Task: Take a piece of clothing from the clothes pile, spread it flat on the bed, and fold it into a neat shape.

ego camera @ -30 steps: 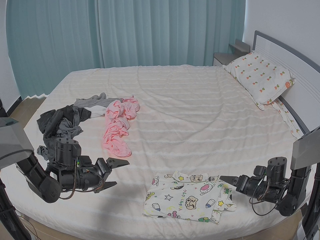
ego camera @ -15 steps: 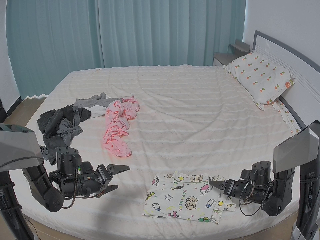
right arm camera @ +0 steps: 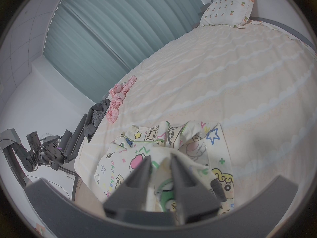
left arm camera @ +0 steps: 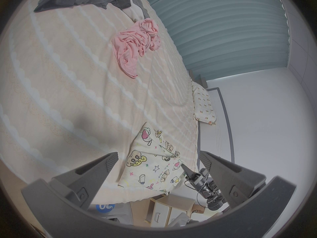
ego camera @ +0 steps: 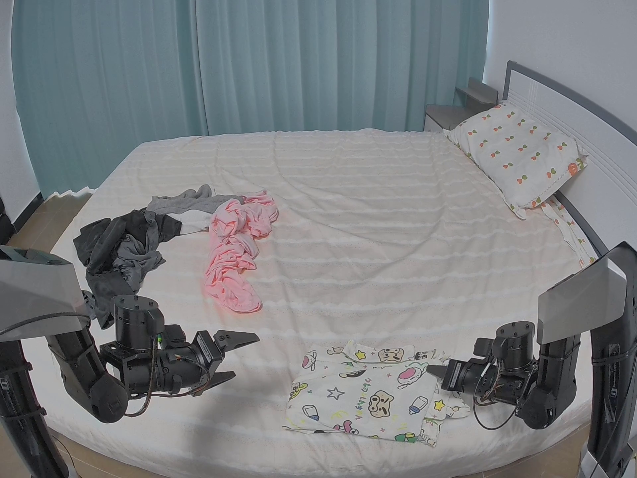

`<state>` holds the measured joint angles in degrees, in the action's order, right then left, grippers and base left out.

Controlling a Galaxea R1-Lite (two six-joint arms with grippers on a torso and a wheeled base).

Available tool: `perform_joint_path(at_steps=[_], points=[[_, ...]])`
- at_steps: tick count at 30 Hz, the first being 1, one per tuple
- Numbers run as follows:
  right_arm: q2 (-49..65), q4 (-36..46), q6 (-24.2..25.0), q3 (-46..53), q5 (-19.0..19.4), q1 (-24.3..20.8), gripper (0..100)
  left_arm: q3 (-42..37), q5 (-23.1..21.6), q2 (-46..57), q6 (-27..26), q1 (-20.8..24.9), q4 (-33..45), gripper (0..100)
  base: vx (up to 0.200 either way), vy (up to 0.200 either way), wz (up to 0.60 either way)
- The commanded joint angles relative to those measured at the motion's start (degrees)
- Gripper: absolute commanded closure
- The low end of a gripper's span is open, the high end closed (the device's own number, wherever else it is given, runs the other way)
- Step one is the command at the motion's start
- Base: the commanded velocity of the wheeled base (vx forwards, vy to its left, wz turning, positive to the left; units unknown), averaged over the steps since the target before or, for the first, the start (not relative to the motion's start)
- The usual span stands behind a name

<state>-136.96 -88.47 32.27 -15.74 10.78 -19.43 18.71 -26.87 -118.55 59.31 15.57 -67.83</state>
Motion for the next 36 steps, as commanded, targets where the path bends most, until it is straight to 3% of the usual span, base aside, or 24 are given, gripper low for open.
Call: perform_joint_path(at_steps=[1,12,25,26,31,36], points=[[0.0,0.0,-0.1,-1.1,-0.1,0.6,100,0.0,0.1,-0.2,0.0,0.0,0.0,0,0.000,0.000,0.00],[4.6,1.5,-1.9,-3.8,0.0,3.7,100,0.0,0.1,-0.2,0.0,0.1,0.0,0,0.000,0.000,0.00],[4.5,12.5,-3.7,-12.0,2.1,6.3,100,0.1,0.1,-0.3,-0.1,0.1,0.0,0,0.000,0.000,0.00],[4.5,12.5,-3.7,-12.0,2.1,6.3,0,0.1,0.1,-0.3,-0.1,0.1,0.0,0,0.000,0.000,0.00],[4.4,12.7,-4.0,-11.7,2.5,6.6,0,0.1,0.1,-0.3,-0.1,0.1,0.0,0,0.000,0.000,0.00],[6.6,11.9,-4.1,-10.7,2.5,9.8,0,0.1,0.1,-0.3,-0.1,0.1,0.0,0,0.000,0.000,0.00]])
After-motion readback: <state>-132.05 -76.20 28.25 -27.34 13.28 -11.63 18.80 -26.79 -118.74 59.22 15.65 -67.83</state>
